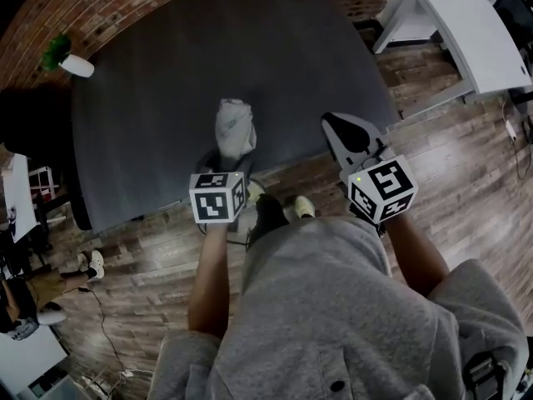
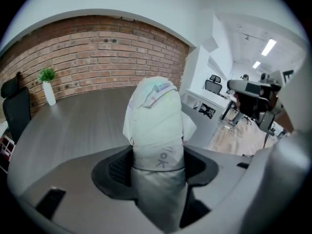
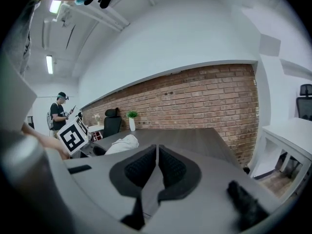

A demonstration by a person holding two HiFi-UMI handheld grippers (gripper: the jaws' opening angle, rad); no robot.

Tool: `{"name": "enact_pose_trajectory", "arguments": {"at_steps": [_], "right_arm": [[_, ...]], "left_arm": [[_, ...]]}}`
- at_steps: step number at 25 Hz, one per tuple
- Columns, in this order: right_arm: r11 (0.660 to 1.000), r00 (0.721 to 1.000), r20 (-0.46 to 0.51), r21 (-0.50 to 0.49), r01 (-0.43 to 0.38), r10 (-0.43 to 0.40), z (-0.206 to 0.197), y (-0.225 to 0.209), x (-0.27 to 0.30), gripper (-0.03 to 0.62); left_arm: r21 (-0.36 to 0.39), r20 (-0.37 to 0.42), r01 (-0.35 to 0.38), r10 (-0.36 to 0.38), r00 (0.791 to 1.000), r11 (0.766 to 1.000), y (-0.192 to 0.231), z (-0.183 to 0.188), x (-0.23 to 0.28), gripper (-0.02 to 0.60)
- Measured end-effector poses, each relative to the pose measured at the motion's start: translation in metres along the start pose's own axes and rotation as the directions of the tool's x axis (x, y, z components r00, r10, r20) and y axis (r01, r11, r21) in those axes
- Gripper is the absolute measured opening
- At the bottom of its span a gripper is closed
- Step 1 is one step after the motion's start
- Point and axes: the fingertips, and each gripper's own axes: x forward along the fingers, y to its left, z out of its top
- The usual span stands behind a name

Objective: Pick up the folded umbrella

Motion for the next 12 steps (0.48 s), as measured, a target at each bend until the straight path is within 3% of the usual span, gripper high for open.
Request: {"name": "enact_pose_trajectory", "arguments": {"at_steps": [6,12], "right_arm": [[0.998,0.998,0.019,-0.017,-0.053,0.054,0.002,0.006,-0.012,0.031],[0.994,0.994,0.026,-0.032,-0.107,0.108,0.001,0.017,-0.02,0.032]], "left_arm": [[-0.055,0.106,-0.063,0.068,0.992,0.996,-0.014,0.008,-0.04,0.27],[-0.116,0.196,-0.133,0.154,0.968,0.984,-0.022,0.007,-0.084,0.272]]}}
